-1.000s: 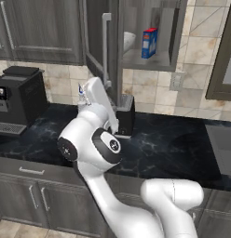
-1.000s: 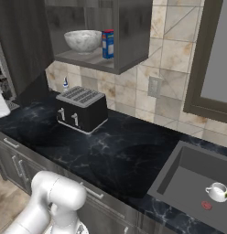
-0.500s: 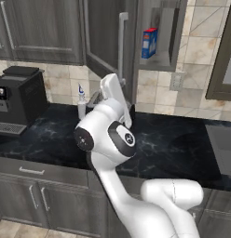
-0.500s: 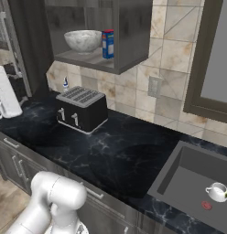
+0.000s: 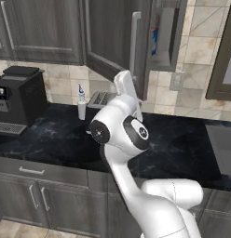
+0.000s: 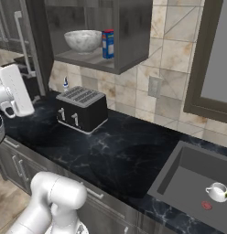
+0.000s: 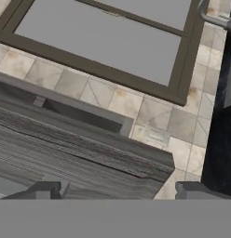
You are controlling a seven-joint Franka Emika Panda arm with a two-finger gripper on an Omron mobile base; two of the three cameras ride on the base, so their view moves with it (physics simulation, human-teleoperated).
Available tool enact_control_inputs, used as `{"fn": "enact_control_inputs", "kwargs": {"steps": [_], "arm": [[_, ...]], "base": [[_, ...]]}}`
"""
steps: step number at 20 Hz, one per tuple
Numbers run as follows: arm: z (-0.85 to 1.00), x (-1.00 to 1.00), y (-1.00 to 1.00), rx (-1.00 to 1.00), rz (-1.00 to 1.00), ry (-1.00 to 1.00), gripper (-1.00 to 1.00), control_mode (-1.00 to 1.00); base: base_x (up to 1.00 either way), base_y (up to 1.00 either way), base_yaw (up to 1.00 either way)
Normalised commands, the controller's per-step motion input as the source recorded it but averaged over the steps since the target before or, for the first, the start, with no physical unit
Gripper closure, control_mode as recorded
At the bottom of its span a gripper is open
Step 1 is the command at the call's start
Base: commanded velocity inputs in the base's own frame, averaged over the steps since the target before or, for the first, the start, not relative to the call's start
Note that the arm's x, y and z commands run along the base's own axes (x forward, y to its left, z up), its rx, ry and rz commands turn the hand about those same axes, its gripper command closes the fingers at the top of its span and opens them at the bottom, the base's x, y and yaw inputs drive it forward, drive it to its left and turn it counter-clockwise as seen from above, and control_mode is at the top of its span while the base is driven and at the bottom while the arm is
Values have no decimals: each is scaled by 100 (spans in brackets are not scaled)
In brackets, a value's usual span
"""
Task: Pick the mug and place it in the sink. Pick the bowl and place it in the open cabinet and then close the cabinet.
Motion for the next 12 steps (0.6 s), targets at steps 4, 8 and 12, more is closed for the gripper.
{"fn": "enact_control_inputs", "kwargs": {"steps": [4,8,12], "arm": [[0,40,-12,3,-2,0,-100,-100],[0,40,-15,3,-1,0,-100,-100],[0,46,-12,3,-1,0,-100,-100]], "base": [[0,0,0],[0,0,0],[0,0,0]]}}
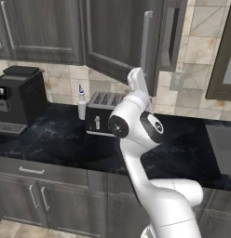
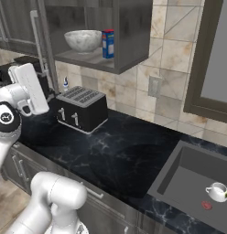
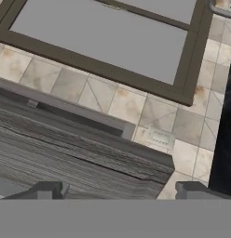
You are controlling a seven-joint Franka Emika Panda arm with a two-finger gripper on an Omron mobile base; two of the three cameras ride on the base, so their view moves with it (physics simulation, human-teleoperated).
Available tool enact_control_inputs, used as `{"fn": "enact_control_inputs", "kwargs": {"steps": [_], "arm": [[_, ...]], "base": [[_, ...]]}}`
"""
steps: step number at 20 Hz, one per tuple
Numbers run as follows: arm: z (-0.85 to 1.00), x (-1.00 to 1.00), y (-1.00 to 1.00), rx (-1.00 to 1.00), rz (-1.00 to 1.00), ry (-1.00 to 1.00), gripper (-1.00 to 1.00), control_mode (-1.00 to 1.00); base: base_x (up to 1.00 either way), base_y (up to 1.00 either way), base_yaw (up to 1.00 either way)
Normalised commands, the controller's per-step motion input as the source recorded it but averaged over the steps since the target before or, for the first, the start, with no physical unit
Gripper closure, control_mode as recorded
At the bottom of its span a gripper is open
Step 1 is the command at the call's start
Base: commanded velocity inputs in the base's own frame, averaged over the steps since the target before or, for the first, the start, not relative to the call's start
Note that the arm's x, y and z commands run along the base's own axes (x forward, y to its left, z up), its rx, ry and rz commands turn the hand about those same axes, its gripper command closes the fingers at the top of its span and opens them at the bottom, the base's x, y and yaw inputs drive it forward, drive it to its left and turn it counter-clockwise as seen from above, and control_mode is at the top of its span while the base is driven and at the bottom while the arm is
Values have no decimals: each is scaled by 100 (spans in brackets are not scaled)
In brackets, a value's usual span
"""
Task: Pick the mug and place it in the sink. Pick the bowl and place it in the open cabinet and then close the cabinet.
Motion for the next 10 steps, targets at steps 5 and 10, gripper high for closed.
{"fn": "enact_control_inputs", "kwargs": {"steps": [5,10], "arm": [[0,55,-1,2,-1,0,-100,-100],[0,56,0,2,0,0,-100,-100]], "base": [[0,0,0],[0,0,0]]}}
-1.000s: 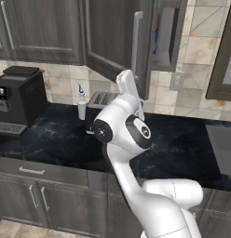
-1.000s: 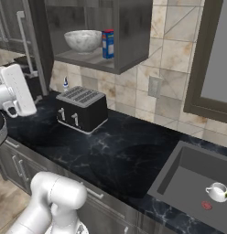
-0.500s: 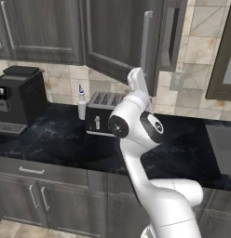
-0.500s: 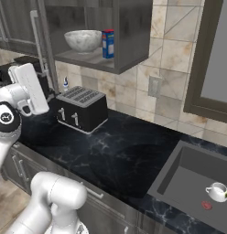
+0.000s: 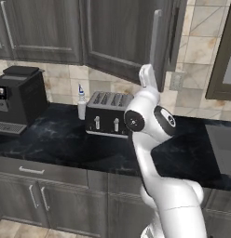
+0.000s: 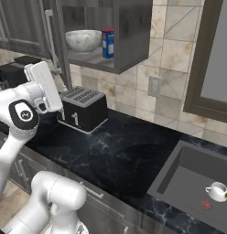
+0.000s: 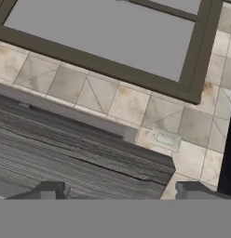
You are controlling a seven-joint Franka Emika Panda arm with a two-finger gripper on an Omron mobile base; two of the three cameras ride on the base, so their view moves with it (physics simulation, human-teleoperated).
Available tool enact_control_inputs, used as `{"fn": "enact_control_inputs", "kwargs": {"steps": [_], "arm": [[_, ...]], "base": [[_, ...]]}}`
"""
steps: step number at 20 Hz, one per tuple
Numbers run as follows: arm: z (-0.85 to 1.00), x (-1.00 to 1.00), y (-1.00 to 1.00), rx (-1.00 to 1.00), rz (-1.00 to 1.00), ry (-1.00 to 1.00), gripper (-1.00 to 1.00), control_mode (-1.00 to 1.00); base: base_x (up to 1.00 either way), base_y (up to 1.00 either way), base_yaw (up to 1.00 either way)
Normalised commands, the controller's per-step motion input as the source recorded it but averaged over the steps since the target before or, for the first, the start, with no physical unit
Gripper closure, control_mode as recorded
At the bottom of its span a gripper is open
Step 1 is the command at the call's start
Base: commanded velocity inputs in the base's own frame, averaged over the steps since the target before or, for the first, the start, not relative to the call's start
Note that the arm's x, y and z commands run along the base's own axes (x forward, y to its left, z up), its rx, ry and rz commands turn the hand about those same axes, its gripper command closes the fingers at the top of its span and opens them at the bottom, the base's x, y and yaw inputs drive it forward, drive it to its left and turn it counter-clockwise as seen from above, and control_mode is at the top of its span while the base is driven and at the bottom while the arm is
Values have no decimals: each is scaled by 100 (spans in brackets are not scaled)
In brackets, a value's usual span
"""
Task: Pick the mug and place it in the sink. Pick the bowl and place it in the open cabinet and then close the cabinet.
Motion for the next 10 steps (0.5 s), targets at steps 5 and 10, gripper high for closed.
{"fn": "enact_control_inputs", "kwargs": {"steps": [5,10], "arm": [[1,59,0,2,0,0,-100,-100],[5,59,0,1,0,0,-100,-100]], "base": [[0,0,0],[0,0,0]]}}
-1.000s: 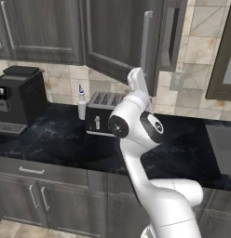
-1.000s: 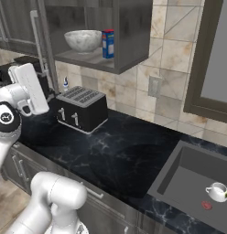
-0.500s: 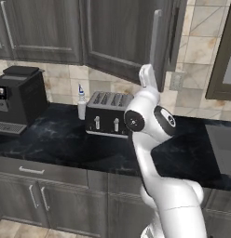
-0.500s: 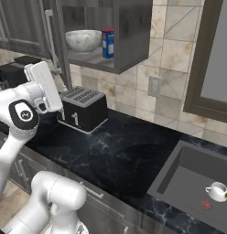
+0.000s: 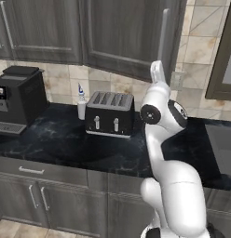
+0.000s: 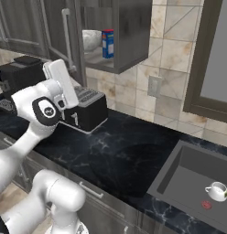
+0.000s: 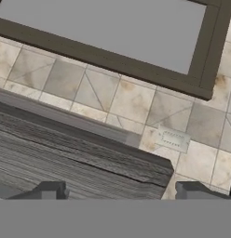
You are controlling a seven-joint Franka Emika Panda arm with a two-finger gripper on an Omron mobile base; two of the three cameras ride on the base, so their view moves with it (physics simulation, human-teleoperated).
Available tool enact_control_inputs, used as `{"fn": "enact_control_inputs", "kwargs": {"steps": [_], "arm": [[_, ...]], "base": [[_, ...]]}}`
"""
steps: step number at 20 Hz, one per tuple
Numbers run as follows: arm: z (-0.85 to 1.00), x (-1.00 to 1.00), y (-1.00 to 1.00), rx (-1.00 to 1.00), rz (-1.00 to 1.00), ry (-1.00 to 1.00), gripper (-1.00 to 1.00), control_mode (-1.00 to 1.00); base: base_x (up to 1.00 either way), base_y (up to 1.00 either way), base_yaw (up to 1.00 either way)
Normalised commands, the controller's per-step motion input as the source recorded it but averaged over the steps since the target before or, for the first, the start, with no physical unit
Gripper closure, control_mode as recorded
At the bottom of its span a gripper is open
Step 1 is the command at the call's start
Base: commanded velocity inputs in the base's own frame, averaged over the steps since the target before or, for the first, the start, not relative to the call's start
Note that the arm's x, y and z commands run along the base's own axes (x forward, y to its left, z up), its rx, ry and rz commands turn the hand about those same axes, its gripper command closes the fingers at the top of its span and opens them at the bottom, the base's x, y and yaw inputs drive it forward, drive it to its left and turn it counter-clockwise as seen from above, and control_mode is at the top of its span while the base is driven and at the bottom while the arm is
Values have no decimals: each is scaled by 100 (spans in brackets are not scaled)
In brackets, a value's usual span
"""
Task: Pick the mug and place it in the sink. Pick the bowl and place it in the open cabinet and then close the cabinet.
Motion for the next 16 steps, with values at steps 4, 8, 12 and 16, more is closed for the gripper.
{"fn": "enact_control_inputs", "kwargs": {"steps": [4,8,12,16], "arm": [[6,59,0,1,0,0,-100,-100],[8,60,0,2,0,0,-100,-100],[8,64,0,3,0,0,-100,-100],[6,70,0,2,-1,0,-100,-100]], "base": [[0,0,0],[0,0,0],[0,0,0],[0,0,0]]}}
